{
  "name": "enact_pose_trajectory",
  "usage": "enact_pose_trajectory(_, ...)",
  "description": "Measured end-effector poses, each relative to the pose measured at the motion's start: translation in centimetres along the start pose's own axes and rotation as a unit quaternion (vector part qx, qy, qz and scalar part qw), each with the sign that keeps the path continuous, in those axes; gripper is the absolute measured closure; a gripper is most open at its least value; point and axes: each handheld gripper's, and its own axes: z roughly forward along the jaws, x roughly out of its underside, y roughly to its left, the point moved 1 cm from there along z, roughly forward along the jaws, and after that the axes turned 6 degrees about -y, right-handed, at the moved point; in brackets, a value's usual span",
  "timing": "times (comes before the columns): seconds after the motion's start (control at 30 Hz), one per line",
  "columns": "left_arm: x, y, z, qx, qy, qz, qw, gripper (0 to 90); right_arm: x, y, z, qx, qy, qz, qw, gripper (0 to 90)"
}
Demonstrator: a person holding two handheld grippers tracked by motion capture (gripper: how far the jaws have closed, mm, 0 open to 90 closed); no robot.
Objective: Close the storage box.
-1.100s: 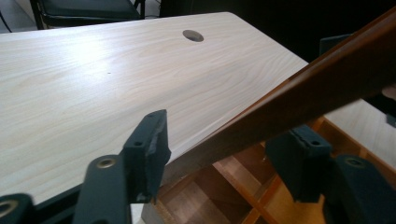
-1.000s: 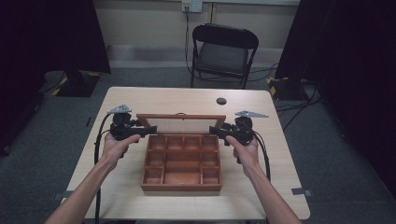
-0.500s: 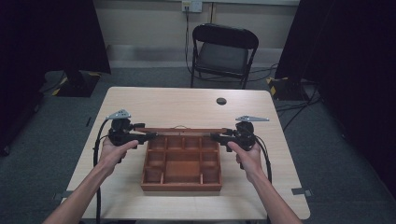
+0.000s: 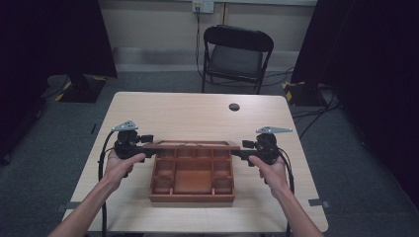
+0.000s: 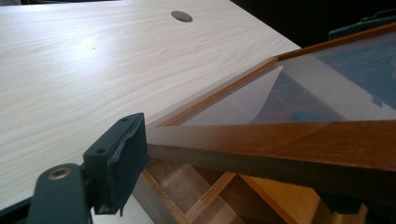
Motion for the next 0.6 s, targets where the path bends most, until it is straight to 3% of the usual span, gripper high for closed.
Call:
enact_pose_trajectory(0.07,0.0,-0.2,-0.1,-0.002,0.005,0.003,1.0000,19.8,0.1,-0.2,-0.3,0.014,0.003,-0.002,0.9999,32.1)
enact_pose_trajectory(0.2,-0.1,-0.5,-0.4,0.000,0.002,0.000,1.0000,19.6,0.3,-0.5,-0.8,0.012,0.004,0.006,0.9999,32.1)
enact_pose_trajectory(0.33,0.2,-1.1,-1.0,-0.003,0.000,0.011,0.9999,19.6,-0.1,-0.9,-1.6,0.040,-0.002,0.001,0.9992,35.4)
enact_pose_trajectory(0.5,0.4,-1.4,-1.2,-0.004,-0.001,0.013,0.9999,19.3,-1.1,-0.8,-2.1,0.025,-0.013,0.007,0.9996,37.8)
enact_pose_trajectory(0.53,0.6,-1.4,-1.2,-0.004,0.000,0.011,0.9999,18.3,-1.9,-0.2,-2.2,0.017,-0.018,-0.003,0.9997,39.4)
enact_pose_trajectory(0.6,0.8,-1.5,-1.3,0.005,-0.004,-0.011,0.9999,17.7,-2.5,0.6,-2.2,0.005,-0.015,-0.023,0.9996,39.6)
